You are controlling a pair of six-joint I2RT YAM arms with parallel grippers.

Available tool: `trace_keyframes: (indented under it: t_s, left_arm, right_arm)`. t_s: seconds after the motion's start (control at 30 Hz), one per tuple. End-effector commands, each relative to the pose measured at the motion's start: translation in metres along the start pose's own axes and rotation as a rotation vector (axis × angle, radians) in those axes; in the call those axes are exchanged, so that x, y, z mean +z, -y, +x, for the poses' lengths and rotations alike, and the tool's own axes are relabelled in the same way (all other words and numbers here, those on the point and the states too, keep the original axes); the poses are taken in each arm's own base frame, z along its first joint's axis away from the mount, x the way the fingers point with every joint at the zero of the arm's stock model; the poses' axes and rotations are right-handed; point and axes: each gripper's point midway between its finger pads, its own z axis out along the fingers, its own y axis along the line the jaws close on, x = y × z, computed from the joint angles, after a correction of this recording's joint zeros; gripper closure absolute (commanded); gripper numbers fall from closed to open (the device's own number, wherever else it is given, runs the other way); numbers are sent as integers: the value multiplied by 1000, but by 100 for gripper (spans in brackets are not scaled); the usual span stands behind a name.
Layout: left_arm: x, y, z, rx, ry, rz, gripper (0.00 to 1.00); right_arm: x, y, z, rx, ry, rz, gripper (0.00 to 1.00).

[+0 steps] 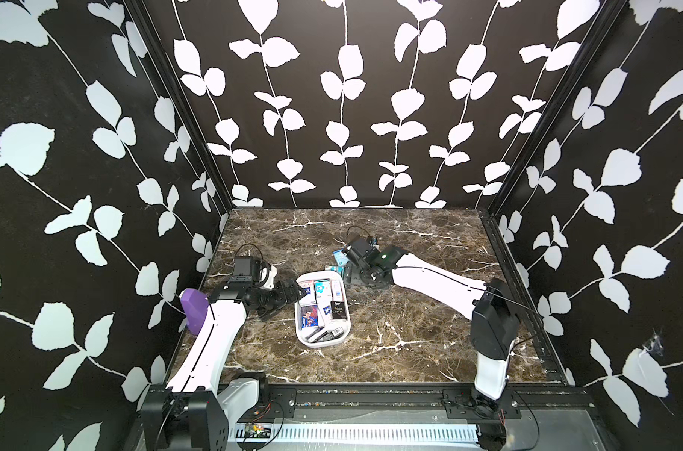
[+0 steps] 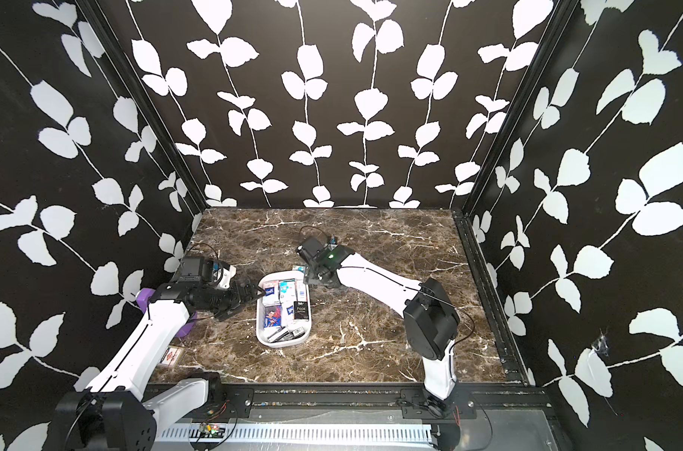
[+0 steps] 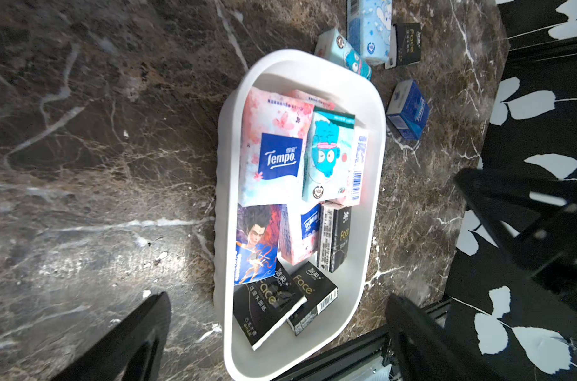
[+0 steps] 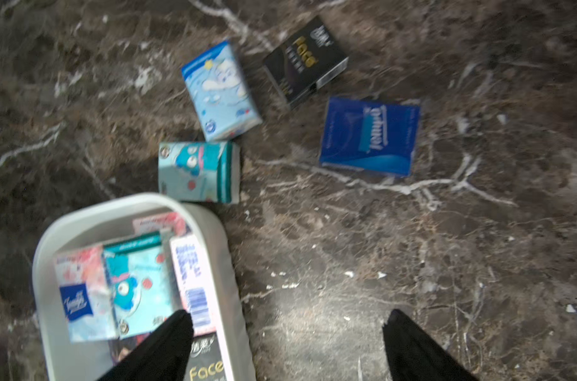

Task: Put the pocket tissues into the storage box
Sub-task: Pick up the pocket tissues from the center of the board.

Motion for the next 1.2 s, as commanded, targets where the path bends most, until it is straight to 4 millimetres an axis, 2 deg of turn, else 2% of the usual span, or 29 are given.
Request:
trace_keyframes:
  t_s: [0.0, 0.23, 0.37, 0.67, 1.17]
  left_arm:
    - [-4, 7, 0, 36, -1, 30, 1]
    - [-7, -4, 8, 33, 4, -16, 1]
    - [-7, -7, 12, 21, 4, -29, 1]
    - [-6, -8, 4, -1, 14, -41, 1]
    - [-11, -8, -2, 10, 11, -76, 1]
  right_arm:
    - [12, 16, -21, 6, 39, 61, 3]
    - [51, 33, -51, 38, 1, 112, 1]
    - [69, 41, -59, 38, -22, 151, 1]
    - [106, 50, -57, 67, -97, 147, 2]
    - [137, 56, -34, -8, -186, 127, 12]
